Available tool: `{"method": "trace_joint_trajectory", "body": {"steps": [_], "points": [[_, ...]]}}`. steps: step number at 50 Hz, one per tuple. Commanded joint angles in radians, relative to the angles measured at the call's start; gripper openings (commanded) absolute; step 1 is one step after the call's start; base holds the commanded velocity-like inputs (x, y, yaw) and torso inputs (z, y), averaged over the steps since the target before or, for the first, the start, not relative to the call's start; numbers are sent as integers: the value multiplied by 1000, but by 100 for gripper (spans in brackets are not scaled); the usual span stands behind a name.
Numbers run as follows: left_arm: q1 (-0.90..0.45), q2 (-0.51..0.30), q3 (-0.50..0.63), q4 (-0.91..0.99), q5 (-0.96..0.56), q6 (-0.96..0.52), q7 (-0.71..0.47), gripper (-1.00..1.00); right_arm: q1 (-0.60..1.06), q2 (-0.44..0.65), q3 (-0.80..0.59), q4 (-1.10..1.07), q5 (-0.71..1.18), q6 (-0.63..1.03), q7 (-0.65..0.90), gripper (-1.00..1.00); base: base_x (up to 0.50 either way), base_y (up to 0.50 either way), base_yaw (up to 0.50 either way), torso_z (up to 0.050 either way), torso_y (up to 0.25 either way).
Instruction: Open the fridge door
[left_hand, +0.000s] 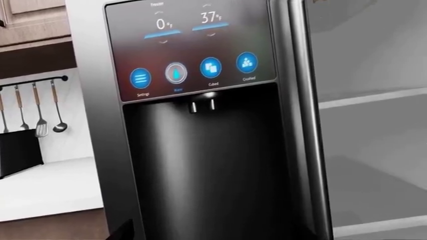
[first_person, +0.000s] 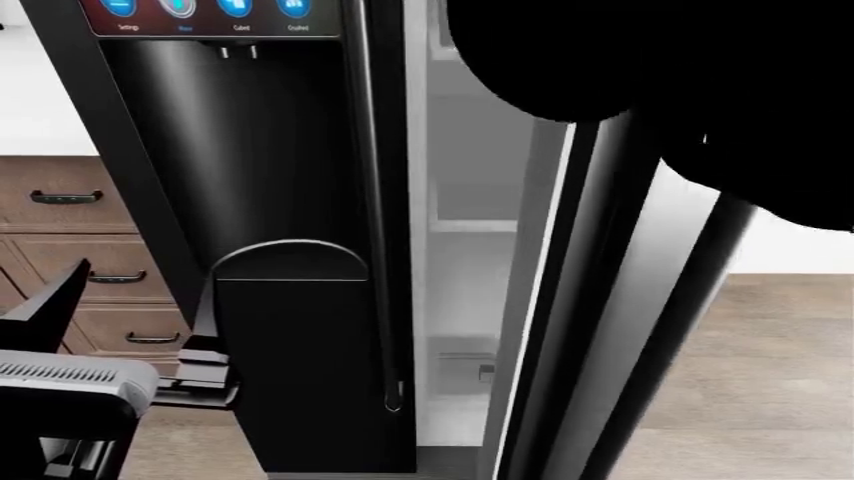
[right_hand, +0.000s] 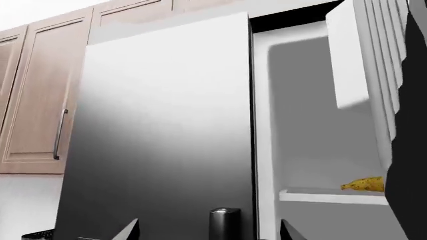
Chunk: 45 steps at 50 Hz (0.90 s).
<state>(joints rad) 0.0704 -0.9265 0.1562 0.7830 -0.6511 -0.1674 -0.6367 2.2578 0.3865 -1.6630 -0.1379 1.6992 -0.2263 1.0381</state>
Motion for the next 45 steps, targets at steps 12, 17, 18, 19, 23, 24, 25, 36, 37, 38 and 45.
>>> {"method": "trace_joint_trajectory", "body": {"steps": [12, 17, 18, 19, 23, 24, 25, 36, 37, 38, 45], "points": [[-19, 4, 15, 17, 3, -24, -10, 100, -100, 500, -94, -180, -80, -61, 172, 100, 0, 0, 0, -3, 0], [-21, 3, 18, 19, 3, -31, -13, 100, -108, 598, -98, -245, -98, -63, 188, 100, 0, 0, 0, -2, 0], [-21, 3, 19, 20, 3, -32, -14, 100, -108, 612, -98, -254, -101, -63, 189, 100, 0, 0, 0, -11, 0], [-20, 3, 19, 20, 3, -32, -14, 100, -109, 628, -99, -266, -105, -61, 192, 100, 0, 0, 0, 0, 0], [-21, 4, 20, 18, 3, -32, -14, 100, -109, 695, -99, -311, -119, -59, 203, 100, 0, 0, 0, -2, 0], [-22, 4, 21, 18, 3, -33, -14, 100, -108, 713, -99, -321, -121, -57, 206, 100, 0, 0, 0, 0, 0], [-22, 4, 21, 19, 3, -35, -15, 100, -107, 732, -98, -334, -124, -57, 209, 100, 0, 0, 0, -11, 0], [-37, 6, 31, 24, 2, -51, -18, 100, -140, 912, -100, -433, -165, -89, 229, 100, 0, 0, 0, -2, 0], [-35, 6, 30, 24, 2, -50, -18, 100, -142, 928, -100, -441, -168, -91, 231, 100, 0, 0, 0, 0, 0], [-33, 5, 29, 24, 2, -49, -19, 100, -144, 942, -100, -447, -170, -95, 233, 100, 0, 0, 0, 0, 0], [-33, 8, 33, 21, 5, -49, -17, 100, -138, 1065, -84, -510, -177, -105, 239, 100, 0, 0, 0, -1, 0]]}}
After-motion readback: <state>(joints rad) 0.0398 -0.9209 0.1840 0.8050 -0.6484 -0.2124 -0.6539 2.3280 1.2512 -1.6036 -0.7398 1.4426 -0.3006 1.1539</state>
